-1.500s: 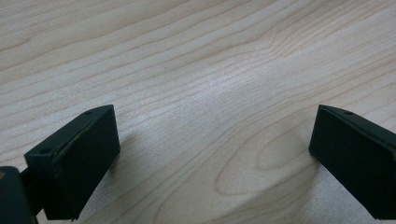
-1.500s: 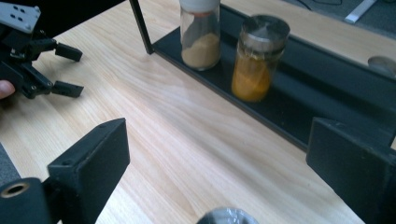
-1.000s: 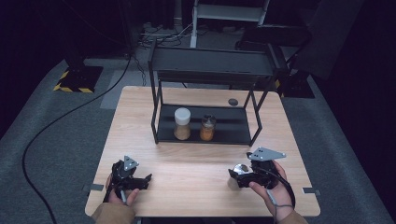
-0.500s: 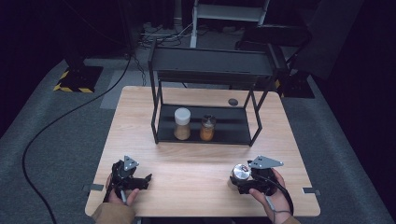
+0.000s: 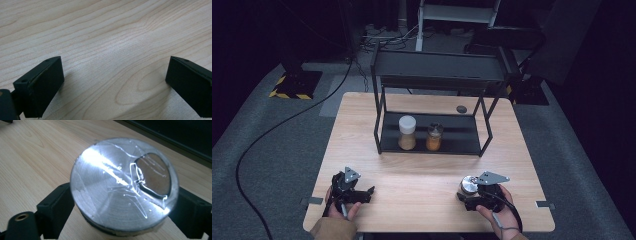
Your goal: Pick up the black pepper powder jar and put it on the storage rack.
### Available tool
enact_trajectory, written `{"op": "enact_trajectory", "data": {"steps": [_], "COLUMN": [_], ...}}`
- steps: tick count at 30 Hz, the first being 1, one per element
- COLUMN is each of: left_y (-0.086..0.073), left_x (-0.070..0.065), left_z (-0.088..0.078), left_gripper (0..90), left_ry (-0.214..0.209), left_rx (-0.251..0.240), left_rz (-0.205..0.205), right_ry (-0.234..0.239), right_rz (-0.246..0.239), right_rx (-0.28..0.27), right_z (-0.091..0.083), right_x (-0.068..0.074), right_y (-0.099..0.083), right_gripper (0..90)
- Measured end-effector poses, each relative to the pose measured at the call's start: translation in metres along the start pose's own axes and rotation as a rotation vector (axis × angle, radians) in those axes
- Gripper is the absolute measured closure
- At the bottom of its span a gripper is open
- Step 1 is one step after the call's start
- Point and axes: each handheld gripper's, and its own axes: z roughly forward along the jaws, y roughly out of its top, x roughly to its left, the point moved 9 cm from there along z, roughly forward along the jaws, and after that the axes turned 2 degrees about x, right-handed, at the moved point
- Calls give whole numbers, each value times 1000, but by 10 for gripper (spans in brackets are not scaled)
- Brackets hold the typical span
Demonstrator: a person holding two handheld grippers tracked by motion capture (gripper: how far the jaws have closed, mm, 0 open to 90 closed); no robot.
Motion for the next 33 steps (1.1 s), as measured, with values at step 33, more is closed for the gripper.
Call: {"op": "enact_trajectory", "data": {"steps": [33], "left_y": [0], "left_x": [0], "left_z": [0], "left_gripper": [16], "left_ry": [4], "left_rx": [-1], "left_rz": [-9], "right_ry": [-17], "right_rz": [-83], "right_rx": [1], "right_z": [-14], "right_x": [-8], "right_y": [33], "right_gripper": [310]}}
